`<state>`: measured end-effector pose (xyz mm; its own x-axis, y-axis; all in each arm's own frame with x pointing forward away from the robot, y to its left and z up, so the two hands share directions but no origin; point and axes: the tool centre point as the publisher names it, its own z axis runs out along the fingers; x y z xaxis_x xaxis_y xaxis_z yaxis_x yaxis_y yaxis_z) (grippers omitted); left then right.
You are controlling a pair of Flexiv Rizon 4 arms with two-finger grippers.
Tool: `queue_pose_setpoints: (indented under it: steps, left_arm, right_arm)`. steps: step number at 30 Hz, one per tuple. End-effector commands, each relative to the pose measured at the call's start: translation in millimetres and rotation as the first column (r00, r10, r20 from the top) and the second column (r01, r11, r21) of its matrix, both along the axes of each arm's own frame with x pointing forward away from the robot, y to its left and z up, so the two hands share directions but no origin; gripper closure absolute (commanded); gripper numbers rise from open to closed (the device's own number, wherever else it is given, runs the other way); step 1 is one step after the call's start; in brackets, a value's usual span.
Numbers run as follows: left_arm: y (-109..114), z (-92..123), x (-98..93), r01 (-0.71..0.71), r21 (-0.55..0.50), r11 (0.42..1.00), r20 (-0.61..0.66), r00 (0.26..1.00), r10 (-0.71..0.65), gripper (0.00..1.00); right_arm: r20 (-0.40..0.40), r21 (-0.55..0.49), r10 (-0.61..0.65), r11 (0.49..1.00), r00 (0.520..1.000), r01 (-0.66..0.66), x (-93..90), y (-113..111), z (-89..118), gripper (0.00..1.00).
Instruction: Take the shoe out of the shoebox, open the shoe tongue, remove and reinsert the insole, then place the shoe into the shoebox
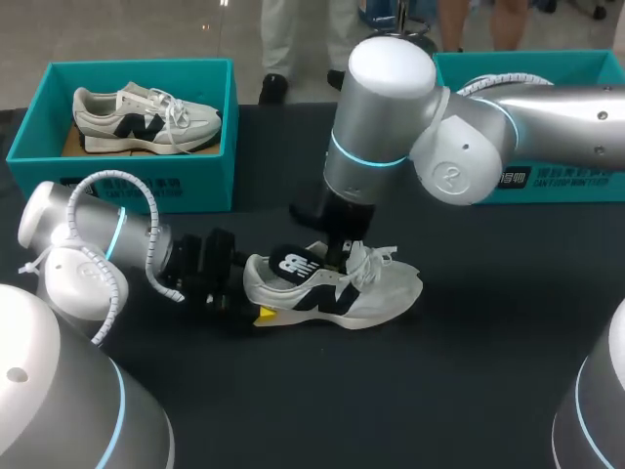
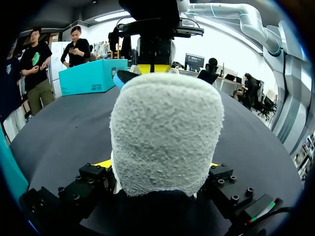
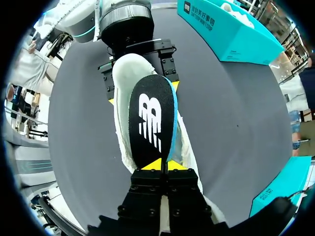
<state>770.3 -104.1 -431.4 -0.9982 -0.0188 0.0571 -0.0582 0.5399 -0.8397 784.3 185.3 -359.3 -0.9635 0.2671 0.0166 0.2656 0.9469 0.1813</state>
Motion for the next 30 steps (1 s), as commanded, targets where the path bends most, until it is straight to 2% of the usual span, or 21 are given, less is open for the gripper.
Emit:
queue_pose_setpoints:
  steps: [1, 9, 14, 30]
  left_arm:
    - [-3.5, -8.9, 0.5, -0.002, 0.005, 1.000, 0.001, 1.000, 0.002, 1.00]
    - [-3.5, -8.9, 0.5, -0.002, 0.005, 1.000, 0.001, 1.000, 0.002, 1.00]
    - [-3.5, -8.9, 0.5, -0.002, 0.005, 1.000, 0.001, 1.000, 0.002, 1.00]
    - [-3.5, -8.9, 0.5, -0.002, 0.005, 1.000, 0.001, 1.000, 0.002, 1.00]
  right_arm:
    - [0.010, 0.029, 0.012, 1.000, 1.000, -0.012, -1.0, -8.7, 2.7, 1.00]
    - [0.020, 0.122, 0.095, 0.988, 0.995, -0.097, 10.8, 12.2, 5.3, 1.00]
    - [-0.026, 0.153, 0.154, 0.977, 0.988, -0.148, 14.1, 25.5, 1.1, 1.00]
    - [-0.008, 0.187, 0.214, 0.960, 0.977, -0.209, 15.2, 38.2, 11.8, 1.00]
